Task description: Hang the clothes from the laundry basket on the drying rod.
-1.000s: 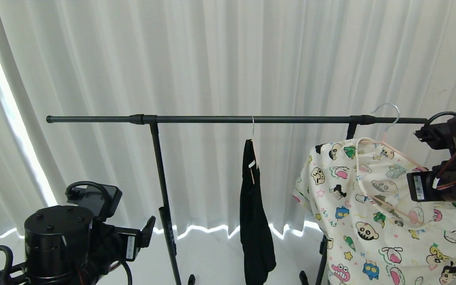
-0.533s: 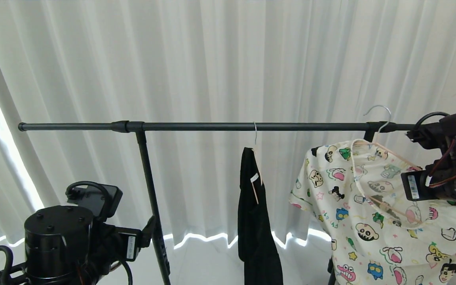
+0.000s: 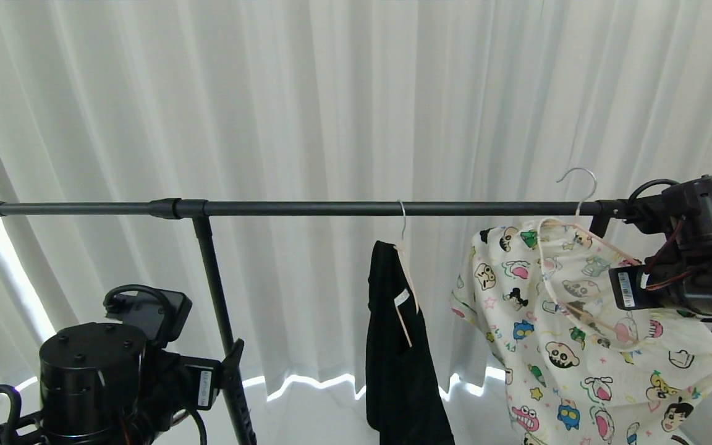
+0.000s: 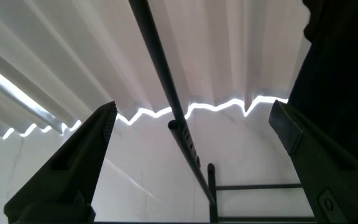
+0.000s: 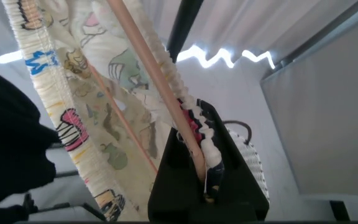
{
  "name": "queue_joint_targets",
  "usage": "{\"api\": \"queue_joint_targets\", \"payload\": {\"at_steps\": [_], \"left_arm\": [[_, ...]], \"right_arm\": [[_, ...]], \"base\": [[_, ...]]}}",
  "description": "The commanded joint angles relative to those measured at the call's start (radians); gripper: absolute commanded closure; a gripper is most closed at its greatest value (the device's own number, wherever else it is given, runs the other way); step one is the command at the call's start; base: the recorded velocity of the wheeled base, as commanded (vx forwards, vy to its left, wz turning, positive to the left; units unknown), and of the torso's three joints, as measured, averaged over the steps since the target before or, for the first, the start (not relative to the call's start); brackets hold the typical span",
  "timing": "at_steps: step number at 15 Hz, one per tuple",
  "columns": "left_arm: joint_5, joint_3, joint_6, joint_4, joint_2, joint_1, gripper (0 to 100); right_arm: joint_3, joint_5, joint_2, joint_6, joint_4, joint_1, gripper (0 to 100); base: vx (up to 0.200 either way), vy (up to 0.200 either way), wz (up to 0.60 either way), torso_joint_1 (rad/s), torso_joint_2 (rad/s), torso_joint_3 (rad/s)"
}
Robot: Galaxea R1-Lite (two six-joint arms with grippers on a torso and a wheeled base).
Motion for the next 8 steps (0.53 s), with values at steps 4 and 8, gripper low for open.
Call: {"api": "queue_joint_targets", "payload": {"at_steps": [4,8], "left_arm": [[0.002,0.001,0.0,0.0,-0.005,0.002,0],[0.002,0.007,0.0,0.0,-0.003,0.0,0]], "right_arm": [[-0.027,-0.001,0.11,0.001,-0.013,-0.001,100],[-0.086,-0.001,0.182,0.003,-0.025,-0.001,100]], "base": [[0.0,0.0,0.0,0.0,0.0,0.0],[0.0,0.0,0.0,0.0,0.0,0.0]]}}
